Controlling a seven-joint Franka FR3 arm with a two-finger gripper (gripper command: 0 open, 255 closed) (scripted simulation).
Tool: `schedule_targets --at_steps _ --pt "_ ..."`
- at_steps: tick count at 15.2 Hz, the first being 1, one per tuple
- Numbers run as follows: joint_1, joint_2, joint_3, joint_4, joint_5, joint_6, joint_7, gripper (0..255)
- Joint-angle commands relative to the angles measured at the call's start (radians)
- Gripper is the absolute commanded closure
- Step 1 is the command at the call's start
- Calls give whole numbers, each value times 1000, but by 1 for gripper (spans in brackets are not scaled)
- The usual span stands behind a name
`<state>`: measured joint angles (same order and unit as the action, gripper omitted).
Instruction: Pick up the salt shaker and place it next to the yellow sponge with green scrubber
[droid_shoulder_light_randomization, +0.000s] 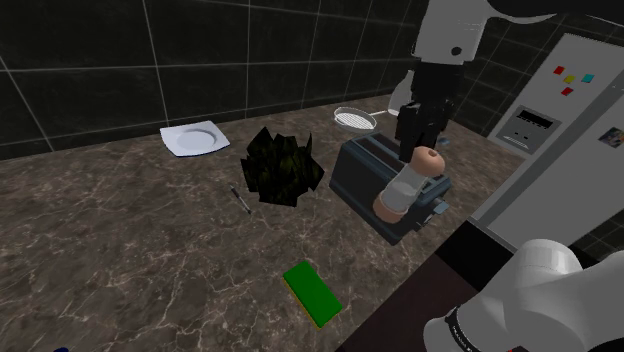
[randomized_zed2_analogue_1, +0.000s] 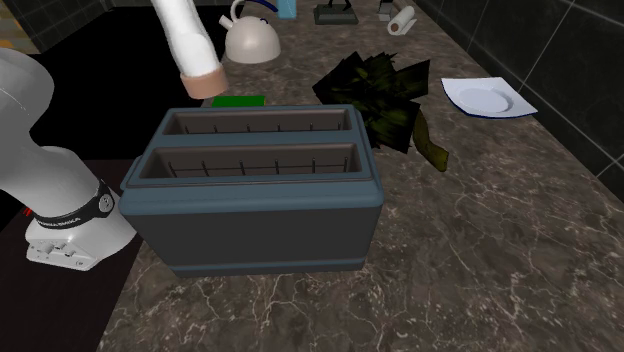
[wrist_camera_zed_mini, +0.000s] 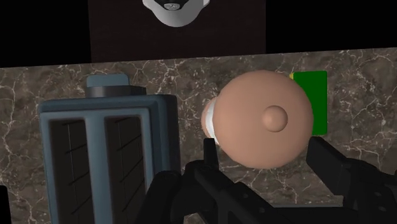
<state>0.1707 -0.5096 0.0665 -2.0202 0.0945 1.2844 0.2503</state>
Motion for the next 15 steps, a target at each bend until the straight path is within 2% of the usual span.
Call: schedule_targets --at_steps 1,15 --pt "0 -9 0 -34 0 25 -2 255" --pt "1 -44 7 -251 4 207 -15 255"
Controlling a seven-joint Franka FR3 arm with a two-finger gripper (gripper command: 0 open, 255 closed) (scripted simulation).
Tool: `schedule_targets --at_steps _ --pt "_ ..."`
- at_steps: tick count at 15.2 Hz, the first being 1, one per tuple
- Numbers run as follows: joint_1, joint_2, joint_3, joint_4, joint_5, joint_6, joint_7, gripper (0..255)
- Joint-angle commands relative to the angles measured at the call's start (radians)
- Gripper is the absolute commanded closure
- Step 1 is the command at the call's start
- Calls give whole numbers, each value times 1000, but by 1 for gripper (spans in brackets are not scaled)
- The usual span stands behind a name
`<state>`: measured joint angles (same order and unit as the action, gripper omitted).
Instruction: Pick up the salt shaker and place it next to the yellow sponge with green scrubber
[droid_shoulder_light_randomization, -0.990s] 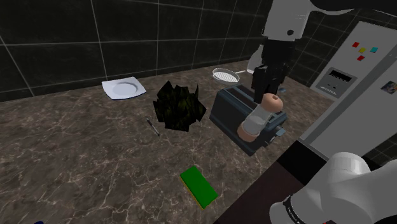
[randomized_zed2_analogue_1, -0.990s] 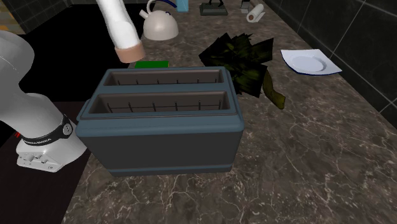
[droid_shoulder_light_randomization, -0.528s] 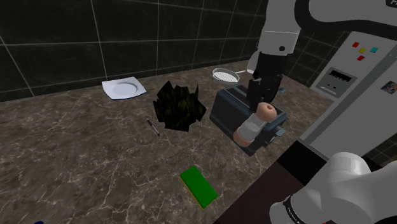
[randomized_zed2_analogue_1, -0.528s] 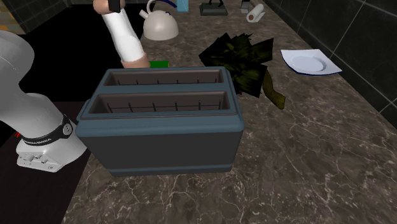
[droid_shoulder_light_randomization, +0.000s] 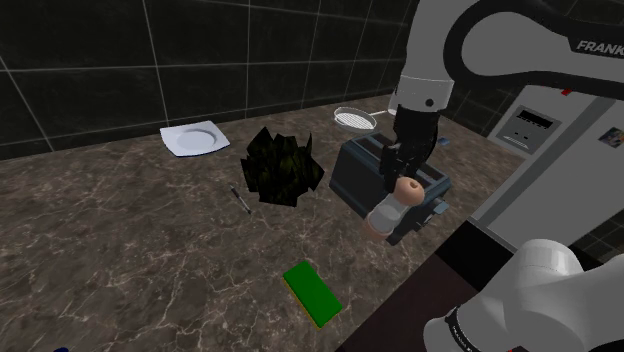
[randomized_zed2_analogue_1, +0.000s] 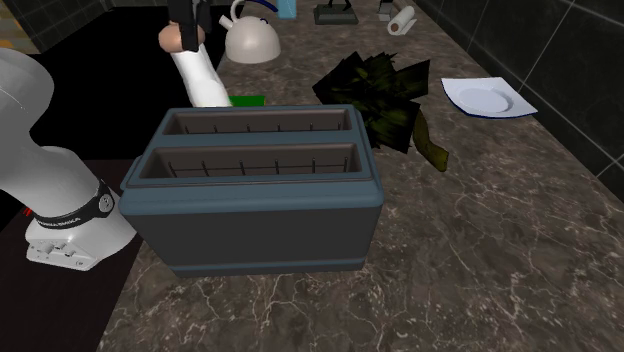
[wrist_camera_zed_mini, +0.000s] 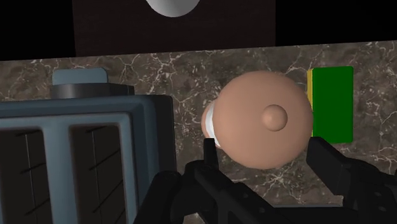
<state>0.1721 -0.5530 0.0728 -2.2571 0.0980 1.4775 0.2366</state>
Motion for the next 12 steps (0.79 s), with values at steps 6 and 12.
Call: schedule_targets --at_steps 6,12 --pt "1 -3 4 -97 3 94 -6 255" --pt "2 3 8 -173 6 176 -10 255"
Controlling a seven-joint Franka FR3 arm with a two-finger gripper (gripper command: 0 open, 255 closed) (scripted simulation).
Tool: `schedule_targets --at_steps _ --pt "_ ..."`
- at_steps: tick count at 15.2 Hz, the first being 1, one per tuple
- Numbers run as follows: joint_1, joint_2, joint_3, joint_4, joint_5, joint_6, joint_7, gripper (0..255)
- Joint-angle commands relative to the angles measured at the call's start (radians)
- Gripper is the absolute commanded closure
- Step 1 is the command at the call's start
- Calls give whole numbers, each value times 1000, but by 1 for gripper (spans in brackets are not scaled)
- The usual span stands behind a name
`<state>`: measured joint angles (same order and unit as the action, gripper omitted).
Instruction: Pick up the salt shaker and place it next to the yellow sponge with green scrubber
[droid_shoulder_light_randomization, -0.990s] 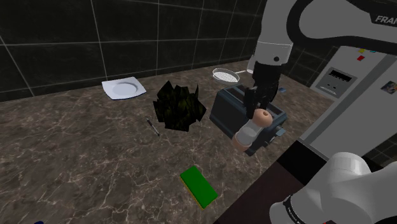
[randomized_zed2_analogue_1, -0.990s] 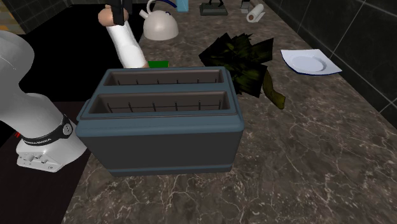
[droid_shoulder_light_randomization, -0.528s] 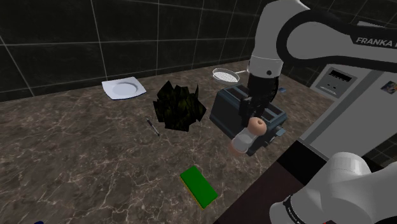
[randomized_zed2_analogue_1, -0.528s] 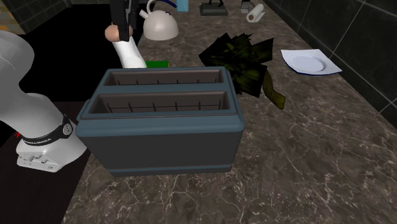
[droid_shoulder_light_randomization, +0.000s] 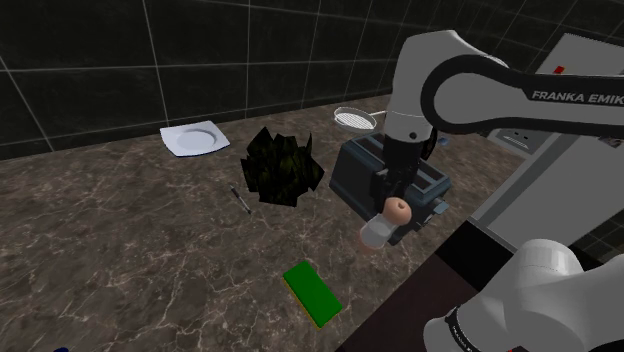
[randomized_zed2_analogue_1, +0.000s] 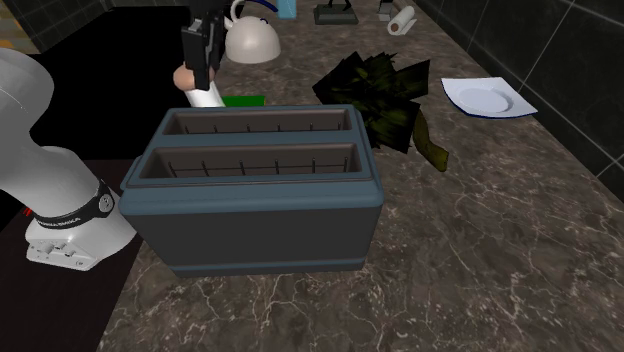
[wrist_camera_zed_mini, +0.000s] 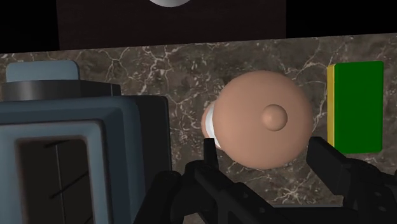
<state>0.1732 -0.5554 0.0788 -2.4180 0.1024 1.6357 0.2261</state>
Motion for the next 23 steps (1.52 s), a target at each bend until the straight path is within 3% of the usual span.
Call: schedule_targets --at_steps 1,3,11,12,17,21,23 --pt "1 7 2 -24 2 32 -1 255" --pt "1 13 4 -55 3 69 -3 255" --pt "1 13 4 -55 3 69 -3 255" --pt "1 13 4 -55 3 69 -3 0" --pt "1 13 4 -55 3 69 -3 0" --pt "-4 35 -5 86 -6 -50 0 0" --pt "-4 35 -5 86 -6 -50 0 0"
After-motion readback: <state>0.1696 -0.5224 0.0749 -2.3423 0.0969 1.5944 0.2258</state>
